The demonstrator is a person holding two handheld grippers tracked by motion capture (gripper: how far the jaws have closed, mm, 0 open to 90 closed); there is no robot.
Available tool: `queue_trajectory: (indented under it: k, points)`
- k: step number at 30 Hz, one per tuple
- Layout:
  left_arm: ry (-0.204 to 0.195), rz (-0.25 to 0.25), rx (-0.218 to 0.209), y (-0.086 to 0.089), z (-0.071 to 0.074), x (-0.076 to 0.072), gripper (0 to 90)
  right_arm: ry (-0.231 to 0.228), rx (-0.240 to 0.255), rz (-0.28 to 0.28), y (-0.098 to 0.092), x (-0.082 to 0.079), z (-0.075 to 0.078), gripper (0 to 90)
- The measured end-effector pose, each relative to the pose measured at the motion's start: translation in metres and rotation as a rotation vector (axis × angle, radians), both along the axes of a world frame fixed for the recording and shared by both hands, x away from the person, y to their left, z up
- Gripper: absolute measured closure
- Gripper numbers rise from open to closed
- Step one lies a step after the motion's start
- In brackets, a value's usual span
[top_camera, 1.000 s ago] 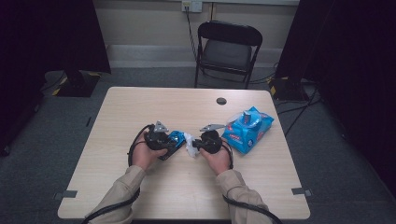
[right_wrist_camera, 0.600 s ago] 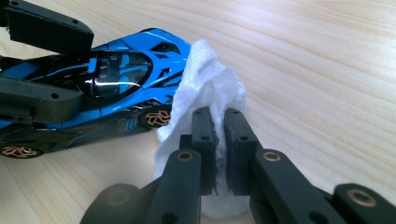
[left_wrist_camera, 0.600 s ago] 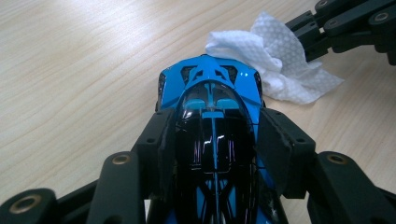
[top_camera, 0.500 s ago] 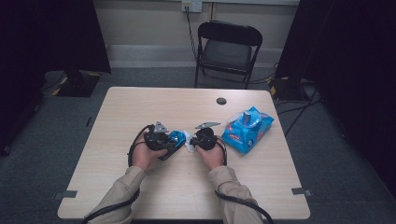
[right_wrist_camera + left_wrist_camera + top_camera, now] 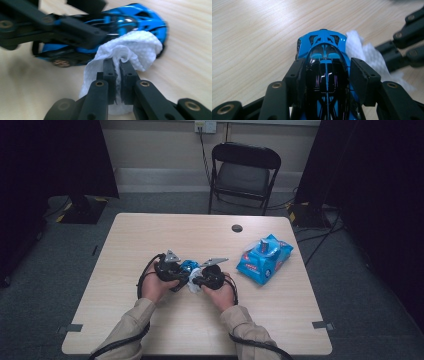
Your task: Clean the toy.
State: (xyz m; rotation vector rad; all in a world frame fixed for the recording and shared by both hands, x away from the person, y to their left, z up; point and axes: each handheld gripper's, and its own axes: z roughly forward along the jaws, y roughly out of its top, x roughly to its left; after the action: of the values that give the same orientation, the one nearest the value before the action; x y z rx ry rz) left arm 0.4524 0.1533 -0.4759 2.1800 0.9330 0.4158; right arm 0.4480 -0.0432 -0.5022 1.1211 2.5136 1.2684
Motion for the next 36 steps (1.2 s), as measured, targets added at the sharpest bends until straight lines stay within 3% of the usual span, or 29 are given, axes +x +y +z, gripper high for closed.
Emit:
queue_trajectory:
  k: [21, 30, 36]
  points:
    - [0.004, 0.005, -0.005, -0.001, 0.0, -0.001, 47.8, 0.018, 0.035, 0.18, 0.035, -0.036, -0.002, 85.1]
    - [-0.001, 0.006, 0.002, -0.001, 0.0, -0.001, 47.8, 0.025, 0.048, 0.213, 0.041, -0.044, -0.003, 85.0]
    - [-0.002, 0.009, 0.003, -0.001, 0.0, -0.001, 47.8, 0.026, 0.056, 0.228, 0.035, -0.049, -0.002, 84.9]
